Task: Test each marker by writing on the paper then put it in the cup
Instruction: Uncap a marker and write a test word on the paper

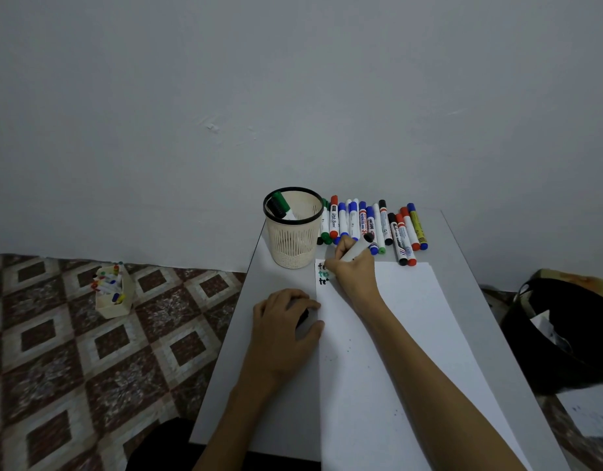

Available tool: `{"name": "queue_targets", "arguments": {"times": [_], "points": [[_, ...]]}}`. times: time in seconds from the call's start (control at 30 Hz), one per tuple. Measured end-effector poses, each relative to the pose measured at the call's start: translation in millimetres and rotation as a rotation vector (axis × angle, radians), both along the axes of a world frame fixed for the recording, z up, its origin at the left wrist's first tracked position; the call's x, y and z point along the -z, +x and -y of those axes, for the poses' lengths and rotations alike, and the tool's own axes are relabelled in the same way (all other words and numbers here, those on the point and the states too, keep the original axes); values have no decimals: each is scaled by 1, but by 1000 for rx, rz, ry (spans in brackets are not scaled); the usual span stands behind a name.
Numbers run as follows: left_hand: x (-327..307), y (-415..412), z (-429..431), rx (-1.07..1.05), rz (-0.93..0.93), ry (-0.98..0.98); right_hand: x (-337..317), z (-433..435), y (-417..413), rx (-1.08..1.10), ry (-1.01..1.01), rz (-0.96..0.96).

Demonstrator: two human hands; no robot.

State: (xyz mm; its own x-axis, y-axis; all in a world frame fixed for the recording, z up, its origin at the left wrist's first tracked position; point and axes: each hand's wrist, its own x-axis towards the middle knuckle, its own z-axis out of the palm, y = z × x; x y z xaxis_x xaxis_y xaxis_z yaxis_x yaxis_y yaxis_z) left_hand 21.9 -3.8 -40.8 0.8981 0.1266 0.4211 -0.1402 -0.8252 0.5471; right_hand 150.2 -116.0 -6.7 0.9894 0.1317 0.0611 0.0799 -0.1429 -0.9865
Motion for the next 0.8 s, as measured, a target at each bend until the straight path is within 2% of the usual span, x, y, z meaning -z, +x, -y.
{"name": "queue_targets", "arguments": {"times": [0.23, 0.43, 0.6, 0.8], "points": [[1, -1, -1, -1, -8, 15, -3, 1, -3, -37, 22, 42], [0, -2, 0, 2, 0, 0, -6, 13, 1, 45, 174, 56], [-1, -1, 0, 3, 10, -9, -1, 15, 5, -38, 30, 99], [-1, -1, 0, 2, 1, -2, 2, 14, 6, -64, -27, 119]]}}
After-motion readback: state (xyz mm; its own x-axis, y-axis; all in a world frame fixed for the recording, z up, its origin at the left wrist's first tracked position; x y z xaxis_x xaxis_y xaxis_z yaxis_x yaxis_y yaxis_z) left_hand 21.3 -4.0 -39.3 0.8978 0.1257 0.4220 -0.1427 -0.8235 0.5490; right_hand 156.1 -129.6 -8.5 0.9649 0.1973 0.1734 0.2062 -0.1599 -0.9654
